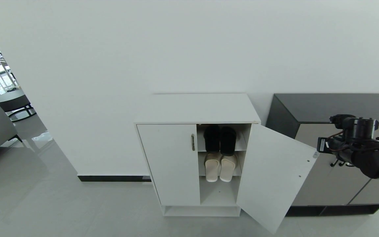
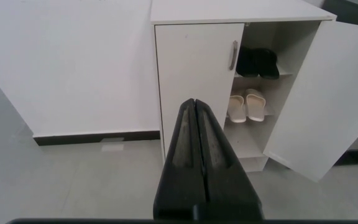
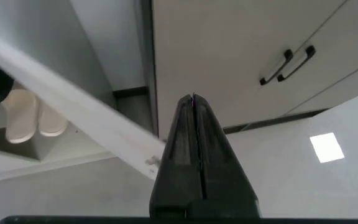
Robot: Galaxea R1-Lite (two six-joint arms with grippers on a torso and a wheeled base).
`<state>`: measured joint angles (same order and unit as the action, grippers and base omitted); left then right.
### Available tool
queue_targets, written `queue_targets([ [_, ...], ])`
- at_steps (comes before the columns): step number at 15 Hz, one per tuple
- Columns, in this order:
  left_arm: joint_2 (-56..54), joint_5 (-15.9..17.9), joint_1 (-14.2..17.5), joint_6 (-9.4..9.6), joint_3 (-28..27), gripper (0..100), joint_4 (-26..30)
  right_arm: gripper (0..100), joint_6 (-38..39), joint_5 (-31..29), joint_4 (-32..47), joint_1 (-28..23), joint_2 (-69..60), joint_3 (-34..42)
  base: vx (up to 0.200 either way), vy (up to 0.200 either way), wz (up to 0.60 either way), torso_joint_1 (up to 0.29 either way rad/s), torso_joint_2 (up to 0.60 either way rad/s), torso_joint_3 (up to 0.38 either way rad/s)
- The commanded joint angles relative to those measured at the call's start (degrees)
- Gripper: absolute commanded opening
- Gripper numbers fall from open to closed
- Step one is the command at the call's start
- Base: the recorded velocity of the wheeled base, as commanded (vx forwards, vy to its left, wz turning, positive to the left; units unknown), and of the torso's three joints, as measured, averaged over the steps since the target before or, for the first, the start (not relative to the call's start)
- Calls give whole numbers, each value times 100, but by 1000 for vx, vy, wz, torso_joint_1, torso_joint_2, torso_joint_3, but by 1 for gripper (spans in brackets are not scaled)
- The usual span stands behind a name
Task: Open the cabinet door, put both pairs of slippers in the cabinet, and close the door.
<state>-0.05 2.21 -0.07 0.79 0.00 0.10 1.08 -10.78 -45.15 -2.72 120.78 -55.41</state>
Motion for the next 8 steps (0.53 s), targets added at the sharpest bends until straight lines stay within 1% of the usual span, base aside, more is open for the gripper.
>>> queue_targets([
  [1, 5, -1, -1, 0, 0, 0, -1, 0, -3, 14, -11, -18, 305, -128, 0, 0, 0, 0, 0, 0],
  [8, 5, -1, -1, 0, 0, 0, -1, 0, -12, 14, -20, 26, 499, -128, 0, 0, 0, 0, 0, 0],
])
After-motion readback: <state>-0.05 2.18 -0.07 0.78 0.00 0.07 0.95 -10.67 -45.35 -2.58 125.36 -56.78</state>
